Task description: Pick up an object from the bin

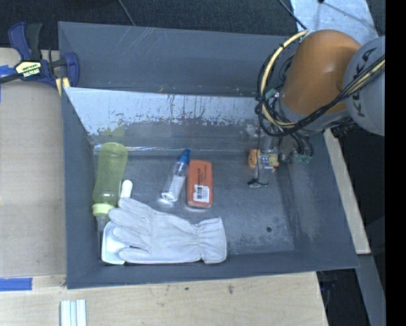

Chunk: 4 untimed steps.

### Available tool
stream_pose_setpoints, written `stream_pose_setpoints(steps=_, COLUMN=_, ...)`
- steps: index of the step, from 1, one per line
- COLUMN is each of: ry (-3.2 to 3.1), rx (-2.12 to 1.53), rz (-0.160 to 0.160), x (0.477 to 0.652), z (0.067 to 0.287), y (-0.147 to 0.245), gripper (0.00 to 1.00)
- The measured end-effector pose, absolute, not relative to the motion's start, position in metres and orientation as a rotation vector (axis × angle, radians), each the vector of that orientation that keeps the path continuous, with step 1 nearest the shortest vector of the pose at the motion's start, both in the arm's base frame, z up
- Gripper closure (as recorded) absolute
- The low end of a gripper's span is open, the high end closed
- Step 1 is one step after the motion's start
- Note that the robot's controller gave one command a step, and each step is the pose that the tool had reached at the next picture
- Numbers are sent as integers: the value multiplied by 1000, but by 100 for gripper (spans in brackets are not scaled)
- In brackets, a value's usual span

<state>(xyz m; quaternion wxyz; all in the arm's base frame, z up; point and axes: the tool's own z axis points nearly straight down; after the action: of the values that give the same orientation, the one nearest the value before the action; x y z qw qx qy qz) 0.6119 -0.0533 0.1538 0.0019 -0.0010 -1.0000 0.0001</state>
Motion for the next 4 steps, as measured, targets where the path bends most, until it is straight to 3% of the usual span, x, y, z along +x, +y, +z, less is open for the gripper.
stream_pose_setpoints(steps=1, ry=-3145, rx=-1, rz=1, x=613, z=159, y=-53, gripper=0)
stream_pose_setpoints(steps=2, ry=-3149, rx=-97, rz=1, x=628, z=89, y=-118, gripper=0)
stream_pose_setpoints(steps=3, ry=-3129, rx=296, rz=1, x=612, z=87, y=-56, gripper=0)
stream_pose_setpoints(steps=4, ry=-3130, rx=325, rz=-2, x=612, z=94, y=-79, gripper=0)
